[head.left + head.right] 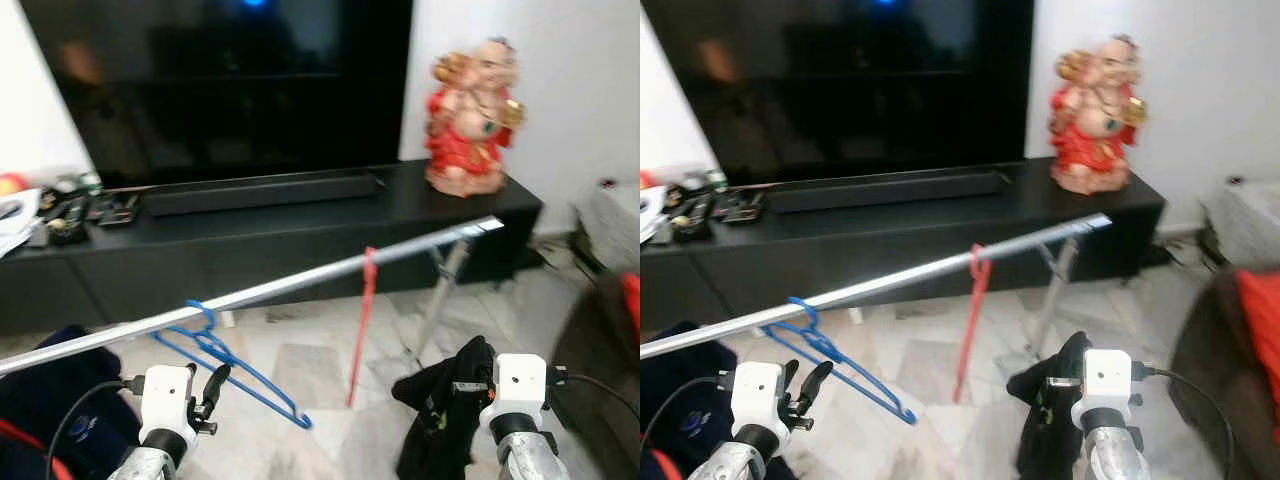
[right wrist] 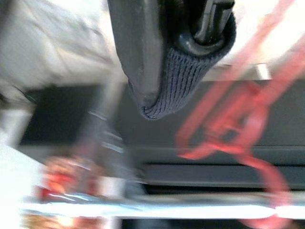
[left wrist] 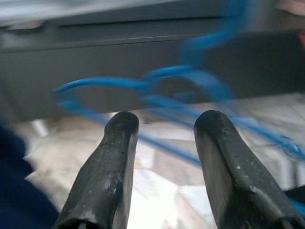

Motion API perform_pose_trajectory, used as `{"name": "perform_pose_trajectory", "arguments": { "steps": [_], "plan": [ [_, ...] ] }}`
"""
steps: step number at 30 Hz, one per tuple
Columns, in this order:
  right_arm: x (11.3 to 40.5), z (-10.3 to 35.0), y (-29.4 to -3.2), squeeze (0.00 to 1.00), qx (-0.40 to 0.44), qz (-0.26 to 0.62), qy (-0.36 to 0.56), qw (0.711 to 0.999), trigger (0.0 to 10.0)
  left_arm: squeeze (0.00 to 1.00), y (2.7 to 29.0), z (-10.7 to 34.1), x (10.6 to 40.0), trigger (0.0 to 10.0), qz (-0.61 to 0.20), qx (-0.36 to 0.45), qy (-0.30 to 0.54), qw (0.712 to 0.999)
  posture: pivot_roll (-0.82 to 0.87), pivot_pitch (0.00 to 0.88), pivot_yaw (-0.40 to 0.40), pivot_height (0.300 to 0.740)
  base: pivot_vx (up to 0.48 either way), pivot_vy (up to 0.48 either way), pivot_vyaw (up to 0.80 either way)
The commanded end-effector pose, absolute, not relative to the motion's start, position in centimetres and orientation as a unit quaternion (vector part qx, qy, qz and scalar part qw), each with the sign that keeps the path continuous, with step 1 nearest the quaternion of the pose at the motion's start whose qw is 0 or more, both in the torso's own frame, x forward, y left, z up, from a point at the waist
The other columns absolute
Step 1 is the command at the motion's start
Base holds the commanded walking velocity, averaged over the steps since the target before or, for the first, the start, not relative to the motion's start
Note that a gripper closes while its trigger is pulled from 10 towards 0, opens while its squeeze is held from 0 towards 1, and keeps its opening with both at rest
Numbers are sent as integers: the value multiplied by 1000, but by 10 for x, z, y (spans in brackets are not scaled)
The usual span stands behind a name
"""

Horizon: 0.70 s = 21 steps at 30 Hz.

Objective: Hang hanger

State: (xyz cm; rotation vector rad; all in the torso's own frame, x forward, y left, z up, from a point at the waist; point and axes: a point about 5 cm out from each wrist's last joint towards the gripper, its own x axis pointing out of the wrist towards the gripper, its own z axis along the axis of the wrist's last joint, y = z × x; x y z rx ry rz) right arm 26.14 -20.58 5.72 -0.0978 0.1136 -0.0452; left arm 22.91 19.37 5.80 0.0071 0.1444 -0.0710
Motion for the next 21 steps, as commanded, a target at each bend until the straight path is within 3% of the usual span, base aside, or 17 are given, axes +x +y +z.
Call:
{"name": "perform_pose_trajectory", "arguments": {
  "steps": [1, 12, 21],
  "plan": [
    [267, 64, -197, 0, -37, -8, 39, 999, 10000, 0, 200, 58, 228, 10000, -27, 20, 78, 996, 28, 0, 11, 740, 0, 0, 0],
    [266, 54, -209, 0, -36, -20, 59, 997, 10000, 0, 196, 58, 226, 10000, -46, 30, 76, 996, 33, 0, -1, 740, 0, 0, 0],
    [267, 46, -210, 0, -35, -14, 71, 997, 10000, 0, 197, 60, 225, 10000, -39, 34, 73, 996, 39, 0, 4, 740, 0, -285, 0]
  ]
}}
